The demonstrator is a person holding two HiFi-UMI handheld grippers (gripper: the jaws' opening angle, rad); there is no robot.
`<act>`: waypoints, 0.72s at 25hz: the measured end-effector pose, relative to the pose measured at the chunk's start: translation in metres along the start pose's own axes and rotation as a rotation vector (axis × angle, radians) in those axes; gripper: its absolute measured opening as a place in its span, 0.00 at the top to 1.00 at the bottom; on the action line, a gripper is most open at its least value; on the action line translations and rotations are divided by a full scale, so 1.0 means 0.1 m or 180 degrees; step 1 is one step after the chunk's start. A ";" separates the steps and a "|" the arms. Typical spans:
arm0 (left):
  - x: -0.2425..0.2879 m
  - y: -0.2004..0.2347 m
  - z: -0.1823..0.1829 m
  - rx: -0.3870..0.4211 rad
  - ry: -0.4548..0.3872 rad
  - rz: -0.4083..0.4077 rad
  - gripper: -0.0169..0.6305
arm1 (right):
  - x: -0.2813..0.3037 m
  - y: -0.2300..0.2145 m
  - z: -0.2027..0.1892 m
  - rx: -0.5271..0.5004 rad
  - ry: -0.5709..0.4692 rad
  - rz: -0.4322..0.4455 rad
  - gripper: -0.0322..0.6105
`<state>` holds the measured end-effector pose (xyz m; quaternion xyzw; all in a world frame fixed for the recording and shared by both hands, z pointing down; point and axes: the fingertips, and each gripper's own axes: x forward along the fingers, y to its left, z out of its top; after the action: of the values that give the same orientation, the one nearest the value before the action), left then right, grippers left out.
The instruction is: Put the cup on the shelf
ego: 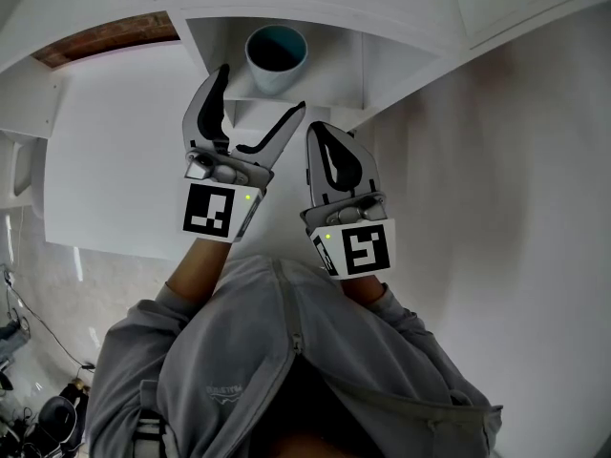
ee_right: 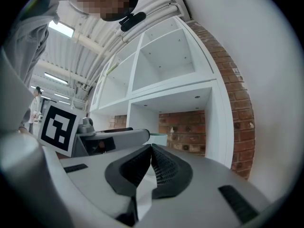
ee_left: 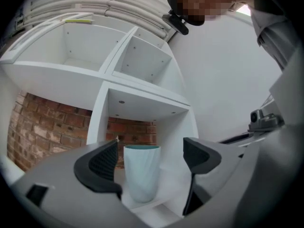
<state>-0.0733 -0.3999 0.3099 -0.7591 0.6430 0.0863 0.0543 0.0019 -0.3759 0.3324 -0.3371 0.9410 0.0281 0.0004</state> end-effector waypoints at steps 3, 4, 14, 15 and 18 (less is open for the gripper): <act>-0.16 0.10 0.07 -0.0006 -0.0019 0.0067 0.49 | 0.04 0.07 0.04 -0.0011 -0.0025 -0.0012 0.91; -0.21 0.13 0.08 -0.0010 -0.0008 0.0069 0.60 | 0.07 0.10 0.06 -0.0013 -0.0028 -0.0013 0.91; -0.72 -0.05 0.15 0.0061 0.0327 -0.0103 0.96 | -0.16 0.42 0.26 -0.0087 -0.0136 -0.0008 0.91; -0.77 -0.07 0.14 0.0062 0.0380 -0.0099 0.96 | -0.19 0.45 0.27 -0.0094 -0.0138 -0.0010 0.91; -0.92 -0.12 0.12 0.0043 0.0482 -0.0060 0.96 | -0.30 0.50 0.29 -0.0135 -0.0145 -0.0050 0.91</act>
<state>-0.0772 -0.3067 0.3162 -0.7691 0.6386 0.0238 0.0114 -0.0073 -0.3169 0.3070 -0.3437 0.9373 0.0557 0.0149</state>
